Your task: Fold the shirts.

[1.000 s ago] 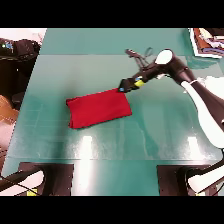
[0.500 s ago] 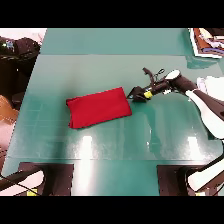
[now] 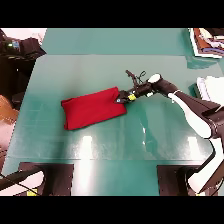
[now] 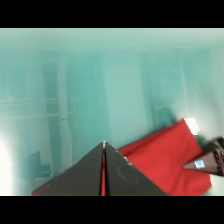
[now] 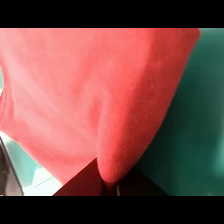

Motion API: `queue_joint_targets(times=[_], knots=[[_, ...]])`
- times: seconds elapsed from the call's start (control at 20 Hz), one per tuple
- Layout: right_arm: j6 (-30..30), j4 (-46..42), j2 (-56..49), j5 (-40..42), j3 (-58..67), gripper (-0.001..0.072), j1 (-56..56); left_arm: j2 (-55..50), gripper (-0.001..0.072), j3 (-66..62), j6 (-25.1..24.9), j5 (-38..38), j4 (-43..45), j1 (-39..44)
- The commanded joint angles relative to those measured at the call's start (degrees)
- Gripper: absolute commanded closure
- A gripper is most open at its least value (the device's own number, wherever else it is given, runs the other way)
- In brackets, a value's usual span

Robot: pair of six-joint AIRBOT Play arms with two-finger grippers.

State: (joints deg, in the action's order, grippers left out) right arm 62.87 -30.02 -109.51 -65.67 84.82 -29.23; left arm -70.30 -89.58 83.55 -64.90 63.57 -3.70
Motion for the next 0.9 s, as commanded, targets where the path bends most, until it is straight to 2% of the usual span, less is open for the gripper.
queue_joint_targets(times=[0.0,0.2,0.5,0.65,0.85], knots=[[1.29,-4.13,0.26,-0.28,6.01,0.0698,0.17,-0.04,0.0681,0.00,0.00,0.70,-0.13,4.48],[3.76,-6.16,6.16,0.35,8.50,0.0698,10.82,-0.04,0.0682,0.00,0.00,1.03,-0.13,11.58],[3.78,-6.14,16.37,1.25,8.50,0.0698,37.92,-0.04,0.0682,0.00,0.00,2.95,-0.11,19.21],[3.76,-5.99,17.84,1.62,8.50,0.0698,50.56,-0.04,0.0681,0.00,0.02,3.28,-0.13,21.59],[3.76,-5.99,17.20,3.72,8.46,0.0698,61.83,-0.04,0.0681,0.00,0.07,4.04,-0.20,23.02]])
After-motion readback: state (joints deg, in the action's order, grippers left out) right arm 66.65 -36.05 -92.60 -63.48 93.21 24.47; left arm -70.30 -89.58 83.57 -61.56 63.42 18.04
